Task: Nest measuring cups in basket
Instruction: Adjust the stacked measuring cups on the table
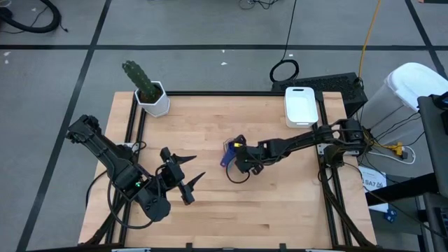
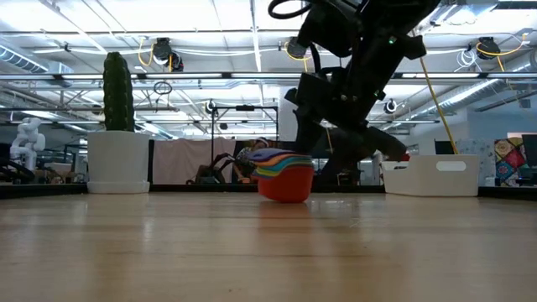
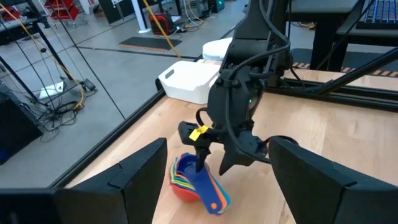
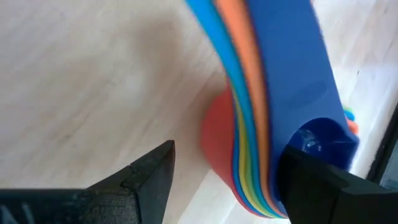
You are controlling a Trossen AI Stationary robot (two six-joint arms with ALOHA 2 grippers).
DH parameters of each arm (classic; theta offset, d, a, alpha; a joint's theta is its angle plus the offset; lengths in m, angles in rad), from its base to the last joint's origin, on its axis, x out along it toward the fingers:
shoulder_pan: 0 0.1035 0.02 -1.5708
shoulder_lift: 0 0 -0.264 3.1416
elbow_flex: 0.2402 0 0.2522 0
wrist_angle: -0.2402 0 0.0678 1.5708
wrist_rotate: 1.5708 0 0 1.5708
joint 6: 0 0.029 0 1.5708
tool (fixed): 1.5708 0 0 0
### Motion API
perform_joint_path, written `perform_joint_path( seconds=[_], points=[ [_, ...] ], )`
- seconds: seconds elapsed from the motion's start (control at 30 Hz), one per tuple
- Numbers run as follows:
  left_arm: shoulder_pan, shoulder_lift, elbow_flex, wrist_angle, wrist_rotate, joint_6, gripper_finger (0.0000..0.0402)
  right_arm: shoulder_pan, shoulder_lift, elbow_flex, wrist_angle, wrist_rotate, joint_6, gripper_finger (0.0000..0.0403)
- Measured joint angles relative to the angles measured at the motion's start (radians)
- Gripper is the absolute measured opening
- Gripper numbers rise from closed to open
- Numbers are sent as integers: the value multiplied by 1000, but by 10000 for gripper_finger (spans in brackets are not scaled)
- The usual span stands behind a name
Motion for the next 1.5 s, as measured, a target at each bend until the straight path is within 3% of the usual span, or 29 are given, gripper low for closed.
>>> perform_joint_path(
  seconds=[0.53, 0.87, 1.5],
  points=[
    [0, 0, 0, 0, 10, -3, 282, 25, 4, 155, -176, 12, 39, 242],
    [0, 0, 0, 0, 11, -2, 282, 21, 4, 169, -222, 11, 58, 242],
    [0, 0, 0, 1, 28, -7, 282, -41, 3, 169, -265, -122, 116, 242]
  ],
)
